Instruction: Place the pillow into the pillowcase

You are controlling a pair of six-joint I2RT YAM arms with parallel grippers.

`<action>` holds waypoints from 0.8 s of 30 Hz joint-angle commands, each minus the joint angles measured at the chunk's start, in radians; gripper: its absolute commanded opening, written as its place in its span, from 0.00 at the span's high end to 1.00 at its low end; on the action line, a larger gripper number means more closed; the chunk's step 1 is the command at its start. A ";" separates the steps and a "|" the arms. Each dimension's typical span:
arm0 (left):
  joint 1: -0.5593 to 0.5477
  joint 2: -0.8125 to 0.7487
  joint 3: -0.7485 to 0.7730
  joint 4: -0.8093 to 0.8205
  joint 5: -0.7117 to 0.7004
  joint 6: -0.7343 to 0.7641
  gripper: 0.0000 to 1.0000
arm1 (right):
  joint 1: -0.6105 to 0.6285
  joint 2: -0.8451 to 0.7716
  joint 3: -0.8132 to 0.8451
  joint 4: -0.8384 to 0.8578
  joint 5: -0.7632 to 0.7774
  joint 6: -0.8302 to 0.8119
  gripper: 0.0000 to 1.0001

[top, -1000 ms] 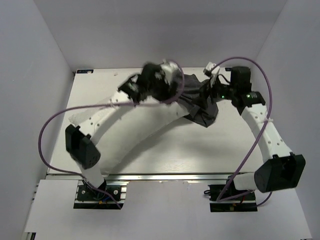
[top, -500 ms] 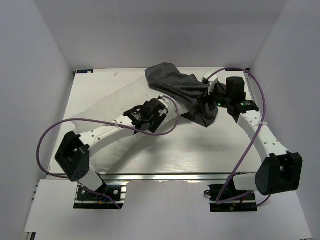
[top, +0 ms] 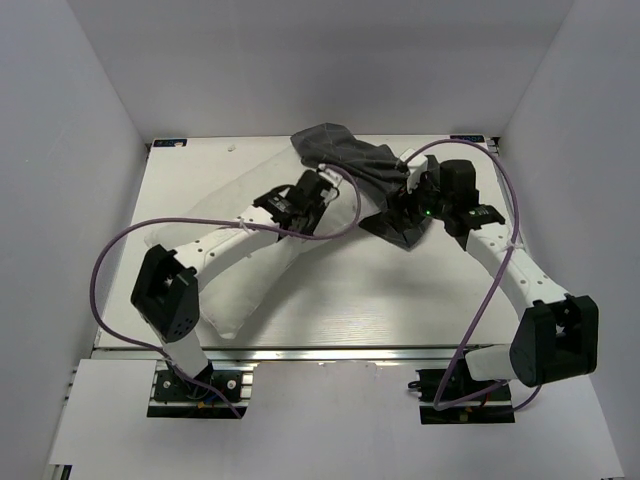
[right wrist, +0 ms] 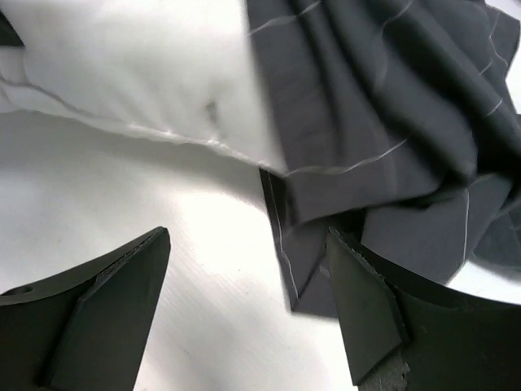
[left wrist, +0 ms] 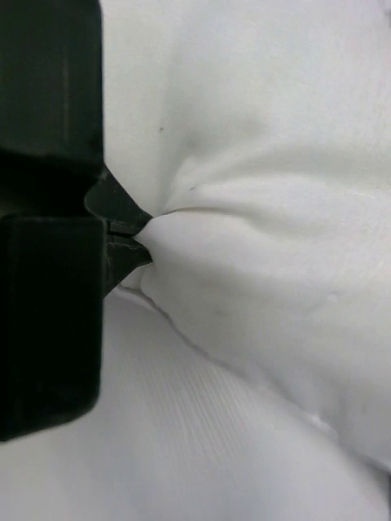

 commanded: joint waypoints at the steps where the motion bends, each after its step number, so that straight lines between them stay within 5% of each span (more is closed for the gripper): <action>1: 0.031 -0.075 0.108 -0.001 0.217 -0.074 1.00 | 0.028 -0.021 -0.011 0.101 0.089 -0.025 0.18; 15: 0.122 -0.088 0.209 -0.027 0.418 -0.121 1.00 | 0.151 0.212 0.079 0.363 0.598 -0.150 0.20; 20: 0.165 -0.099 0.222 -0.014 0.478 -0.140 1.00 | 0.149 0.332 0.154 0.405 0.654 -0.198 0.21; 24: 0.202 -0.101 0.222 -0.011 0.511 -0.147 1.00 | 0.148 0.386 0.200 0.422 0.700 -0.226 0.32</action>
